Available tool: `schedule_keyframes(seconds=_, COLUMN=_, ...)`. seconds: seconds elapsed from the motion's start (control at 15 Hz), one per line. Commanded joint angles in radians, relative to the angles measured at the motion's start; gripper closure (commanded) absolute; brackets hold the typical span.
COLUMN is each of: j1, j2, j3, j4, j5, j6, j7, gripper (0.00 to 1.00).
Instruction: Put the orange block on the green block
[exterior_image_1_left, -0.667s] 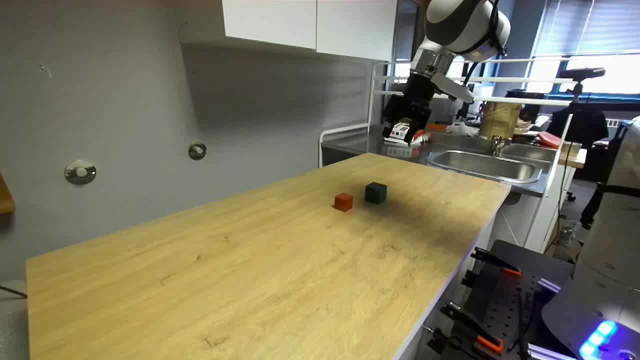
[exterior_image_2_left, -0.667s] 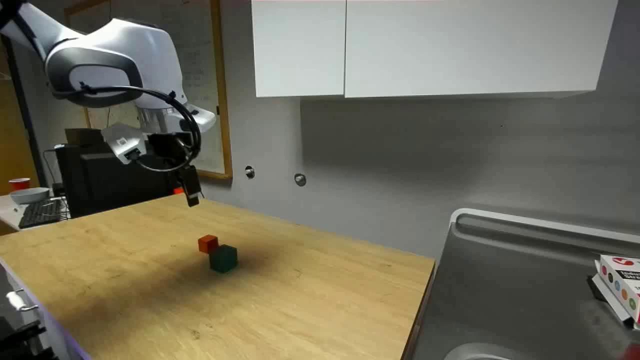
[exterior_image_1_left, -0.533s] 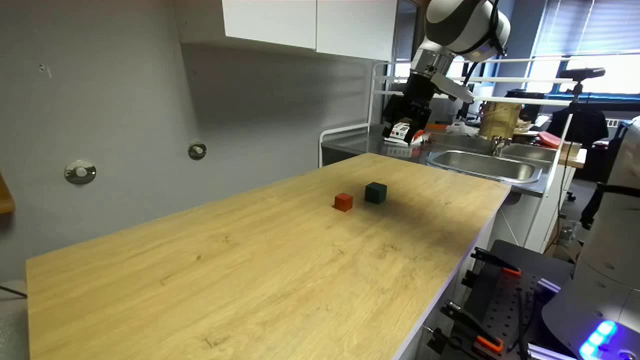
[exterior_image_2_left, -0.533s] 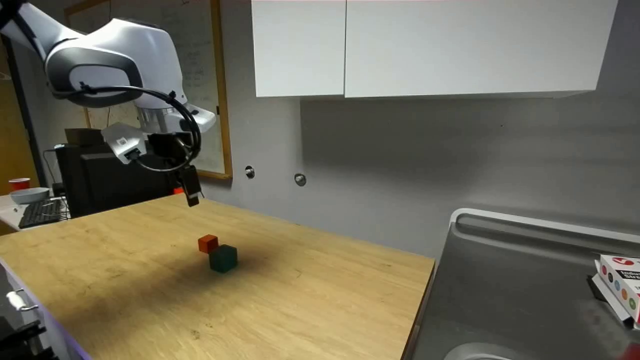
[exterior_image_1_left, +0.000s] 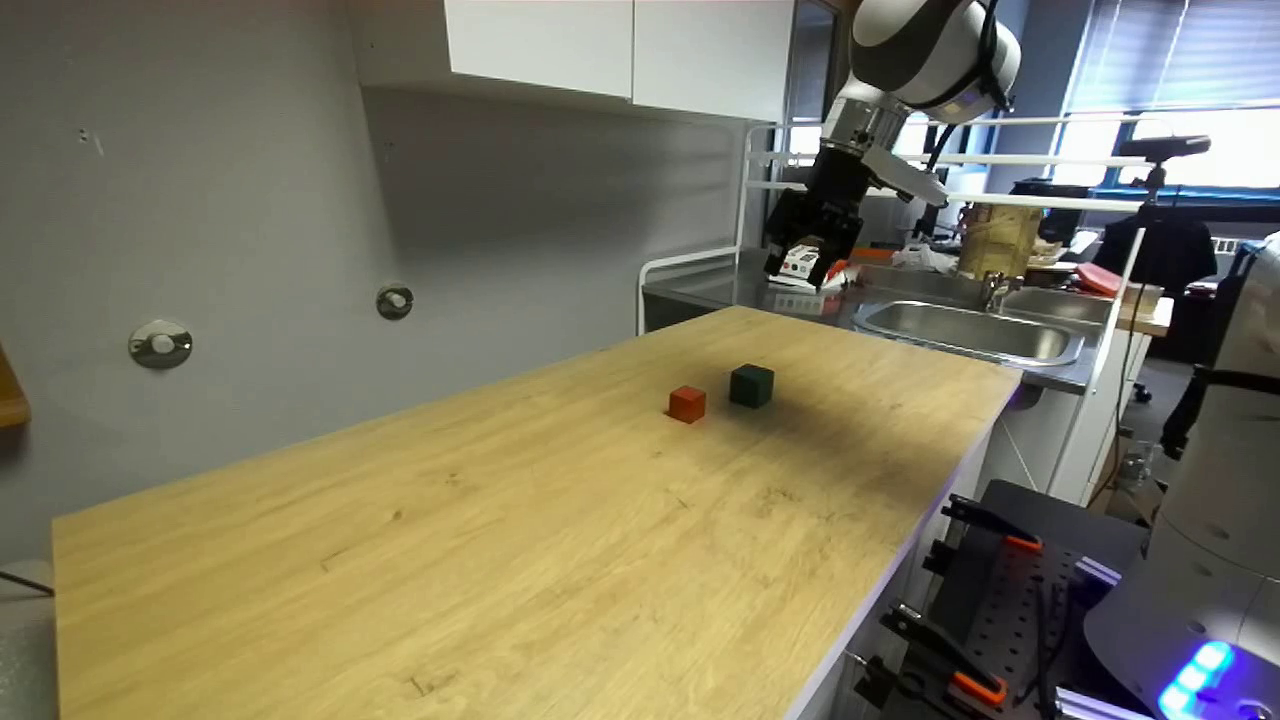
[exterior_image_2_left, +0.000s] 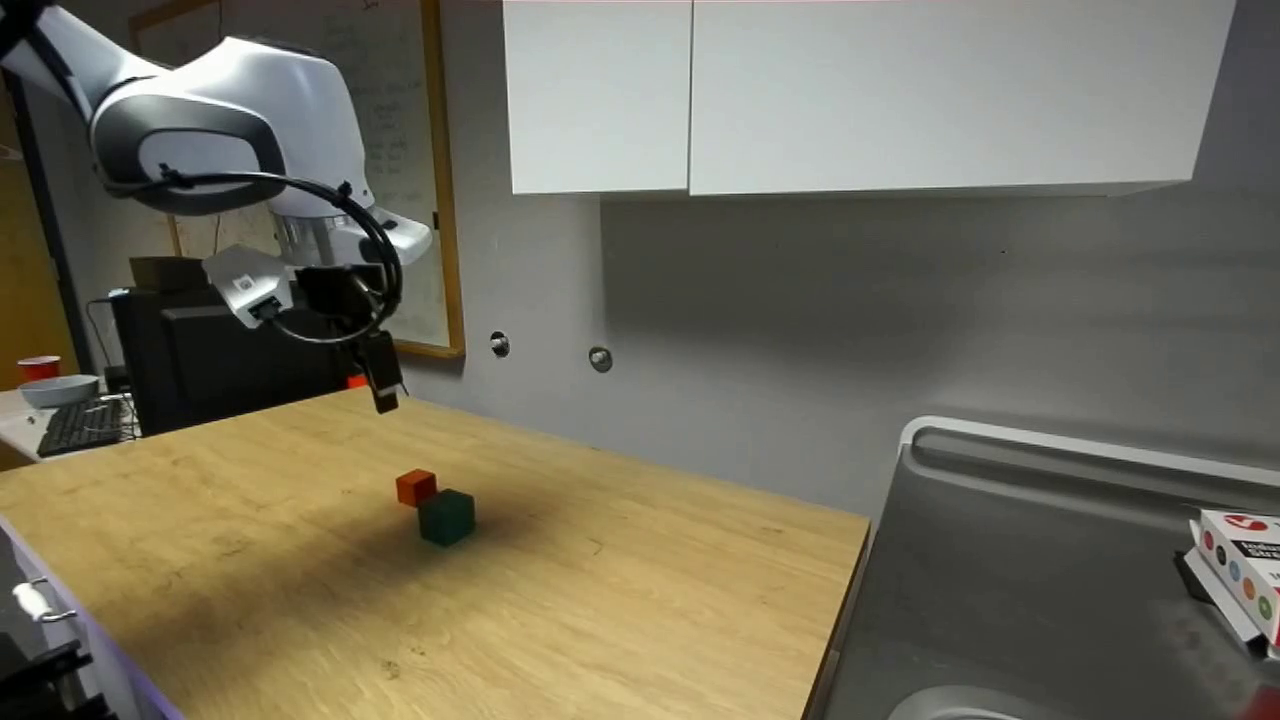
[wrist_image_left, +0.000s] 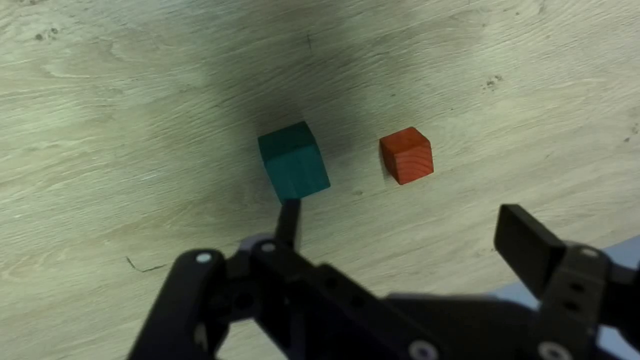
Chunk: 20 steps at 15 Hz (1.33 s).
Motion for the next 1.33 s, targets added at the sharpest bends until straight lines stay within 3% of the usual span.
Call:
schedule_keyframes(seconds=0.0, j1=-0.028, j2=0.022, j3=0.032, j4=0.014, j5=0.007, j6=0.002, j7=0.012, gripper=0.00)
schedule_keyframes(seconds=0.4, j1=-0.017, j2=0.144, j3=0.096, j4=0.094, j5=-0.006, j6=0.027, j7=0.073, gripper=0.00)
schedule_keyframes(seconds=0.87, j1=0.002, j2=0.391, j3=0.205, j4=0.297, j5=-0.078, j6=0.009, j7=0.163, gripper=0.00)
schedule_keyframes(seconds=1.27, j1=0.004, j2=0.594, j3=0.231, j4=0.461, j5=-0.112, j6=-0.046, j7=0.125, gripper=0.00)
